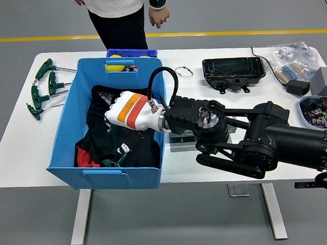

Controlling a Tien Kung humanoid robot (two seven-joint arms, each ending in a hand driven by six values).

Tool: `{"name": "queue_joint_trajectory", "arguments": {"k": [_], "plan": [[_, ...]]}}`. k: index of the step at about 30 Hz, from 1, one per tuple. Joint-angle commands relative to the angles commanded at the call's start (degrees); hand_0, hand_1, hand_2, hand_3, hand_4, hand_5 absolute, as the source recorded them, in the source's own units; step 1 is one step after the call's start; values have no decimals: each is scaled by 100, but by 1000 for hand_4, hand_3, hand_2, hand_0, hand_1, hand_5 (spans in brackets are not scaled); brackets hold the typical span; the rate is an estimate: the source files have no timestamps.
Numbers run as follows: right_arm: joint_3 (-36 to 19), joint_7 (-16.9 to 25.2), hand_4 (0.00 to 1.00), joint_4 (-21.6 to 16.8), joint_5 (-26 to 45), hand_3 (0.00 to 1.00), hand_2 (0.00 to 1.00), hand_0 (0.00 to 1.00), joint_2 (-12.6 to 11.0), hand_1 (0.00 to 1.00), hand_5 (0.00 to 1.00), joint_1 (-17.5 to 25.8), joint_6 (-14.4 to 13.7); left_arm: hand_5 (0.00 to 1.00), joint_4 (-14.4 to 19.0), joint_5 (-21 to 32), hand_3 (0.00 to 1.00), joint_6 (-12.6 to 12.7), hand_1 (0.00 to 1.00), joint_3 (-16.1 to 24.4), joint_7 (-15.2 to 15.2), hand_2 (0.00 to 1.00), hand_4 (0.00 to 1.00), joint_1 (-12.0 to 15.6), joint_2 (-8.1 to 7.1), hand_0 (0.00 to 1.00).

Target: Lift tool from toolbox,place it in box,lift tool from toolbox,place it in box

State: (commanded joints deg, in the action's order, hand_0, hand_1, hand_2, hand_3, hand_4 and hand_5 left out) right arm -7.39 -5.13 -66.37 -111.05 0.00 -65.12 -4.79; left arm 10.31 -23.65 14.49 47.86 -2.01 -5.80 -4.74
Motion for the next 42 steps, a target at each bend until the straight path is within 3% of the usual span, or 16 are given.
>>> {"name": "queue_joint_trajectory", "arguments": {"k": [4,5,13,18,21,23,26,33,38,42], "plan": [[-43,-44,998,30,56,811,861,831,0,832,714,7,-157,604,0,10,765,-1,854,-8,5,866,745,1,3,829],[-54,-59,998,38,66,963,977,969,0,931,720,8,-192,602,0,20,765,-3,854,-18,6,866,744,2,3,829],[-346,-9,998,49,29,980,982,994,0,942,726,134,-230,602,0,52,765,-5,854,-59,11,866,744,3,10,829],[-932,49,998,-121,61,974,970,996,-331,943,733,461,-223,599,0,122,766,-5,854,-117,-9,866,745,-5,13,829],[-1400,90,998,-306,194,974,970,996,-688,943,733,746,-228,599,0,182,766,-7,854,-158,-27,866,745,-9,13,829],[-1750,106,998,-467,376,914,937,998,-934,940,742,959,-62,599,0,189,765,-4,854,-147,-33,866,745,-11,21,830],[-2367,89,998,-642,768,914,937,998,-1404,940,742,1217,258,599,0,196,765,2,854,-152,-36,866,745,-29,32,830],[-3463,289,998,-744,1964,896,930,997,-2507,937,754,1712,316,599,0,108,765,5,854,-34,-41,866,745,-20,41,829],[-4556,360,998,-884,3238,882,902,983,-3289,927,762,2716,565,599,0,67,765,-1,855,-20,-49,866,745,22,57,827],[-5362,409,998,-1079,4169,887,903,980,-3509,922,780,3599,625,600,0,30,766,-4,853,8,-52,866,745,50,78,823]]}}
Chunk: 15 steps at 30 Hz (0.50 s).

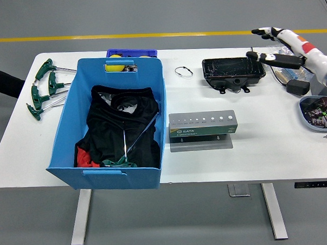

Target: Lift tool from toolbox,place it in box,lift tool from toolbox,place it in box

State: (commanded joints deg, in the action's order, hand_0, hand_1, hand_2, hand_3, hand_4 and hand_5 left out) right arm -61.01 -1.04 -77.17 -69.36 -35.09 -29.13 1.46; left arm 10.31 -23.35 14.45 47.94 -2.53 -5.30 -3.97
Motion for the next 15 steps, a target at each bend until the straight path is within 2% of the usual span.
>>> {"name": "queue_joint_trajectory", "arguments": {"k": [4,5,6,9,10,11,15], "plan": [[-860,-23,998,-199,931,887,903,980,110,922,780,923,202,600,0,-75,766,16,853,112,13,866,745,34,49,823],[-1045,-37,998,-231,1155,883,894,949,155,902,842,1145,275,599,0,-64,765,22,845,120,13,865,743,42,62,819],[-1260,-47,998,-247,1415,883,894,949,208,902,842,1406,319,599,0,-55,765,24,845,129,12,865,743,49,72,819],[-1762,-65,998,-263,1942,883,894,949,489,902,842,2088,371,599,0,-38,765,18,845,124,15,865,743,57,91,819],[-1907,-54,998,-274,2009,883,894,949,609,902,842,2353,395,599,0,-55,765,14,845,136,22,865,743,59,95,819],[-2026,-37,998,-286,2043,885,891,928,723,885,889,2539,406,604,0,-80,761,10,834,155,29,862,743,63,98,816],[-2383,75,998,-364,2208,885,891,928,1195,885,889,3222,406,604,0,-350,761,45,834,446,75,862,743,86,146,816]]}}
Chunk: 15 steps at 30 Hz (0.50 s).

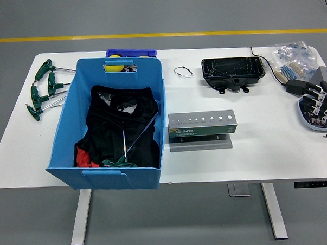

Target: Lift tool from toolbox,place it in box,lift tool from toolbox,place it in box

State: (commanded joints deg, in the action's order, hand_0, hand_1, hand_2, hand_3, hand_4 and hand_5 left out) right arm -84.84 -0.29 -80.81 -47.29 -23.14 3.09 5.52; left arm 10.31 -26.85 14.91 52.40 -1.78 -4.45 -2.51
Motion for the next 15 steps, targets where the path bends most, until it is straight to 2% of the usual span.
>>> {"name": "queue_joint_trajectory", "arguments": {"k": [2,4,8,11,15], "plan": [[-107,37,998,-16,-14,888,886,920,170,878,921,159,9,610,0,-76,751,14,828,75,15,858,742,-3,9,811],[-288,122,998,-27,-38,888,886,920,448,878,921,326,-20,610,0,-117,751,-7,828,93,15,858,742,-8,-4,811],[-537,197,998,54,-120,888,883,919,818,873,910,362,-57,607,0,-162,750,-14,829,145,9,858,738,-18,-8,807],[-740,177,998,199,-329,888,883,919,1009,873,910,197,-67,607,0,-117,750,-22,829,115,-4,858,738,-27,-5,807],[-914,169,998,427,-410,889,882,921,1110,873,906,-224,-78,610,0,-168,746,-30,828,145,36,858,735,-59,8,805]]}}
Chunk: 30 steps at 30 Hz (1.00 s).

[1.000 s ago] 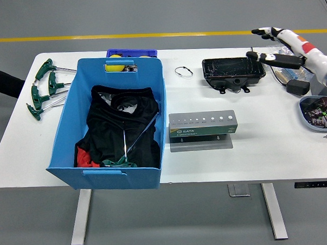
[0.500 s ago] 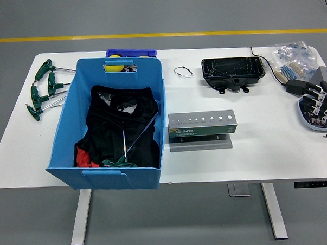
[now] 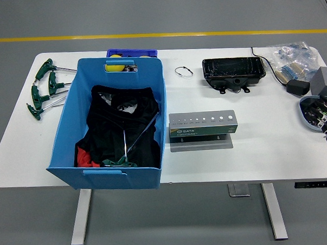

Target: Lift tool from toolbox,place it in box,lift tool from toolbox,place it in box

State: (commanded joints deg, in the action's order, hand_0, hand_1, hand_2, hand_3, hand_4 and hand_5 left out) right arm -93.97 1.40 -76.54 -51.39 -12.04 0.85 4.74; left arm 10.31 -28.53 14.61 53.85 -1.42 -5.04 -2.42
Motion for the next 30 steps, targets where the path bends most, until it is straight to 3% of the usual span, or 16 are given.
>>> {"name": "queue_joint_trajectory", "arguments": {"k": [12,16,17,18,30], "plan": [[-155,11,998,53,-10,888,880,914,44,871,948,-359,-32,595,0,183,731,-6,822,-169,-62,851,718,-52,-10,797],[62,85,998,-100,399,888,880,914,123,871,948,-420,-262,595,0,145,731,4,822,-126,-50,851,718,-77,5,797],[120,133,998,-148,388,966,941,990,165,921,959,-461,-356,595,0,155,729,2,820,-144,-47,850,718,-84,7,796],[169,156,998,-181,381,966,941,990,182,921,959,-489,-392,595,0,170,729,0,820,-163,-45,850,718,-91,8,796],[418,201,998,-368,334,970,943,998,131,926,989,-563,-414,596,0,361,726,-43,815,-380,-61,848,715,-204,30,794]]}}
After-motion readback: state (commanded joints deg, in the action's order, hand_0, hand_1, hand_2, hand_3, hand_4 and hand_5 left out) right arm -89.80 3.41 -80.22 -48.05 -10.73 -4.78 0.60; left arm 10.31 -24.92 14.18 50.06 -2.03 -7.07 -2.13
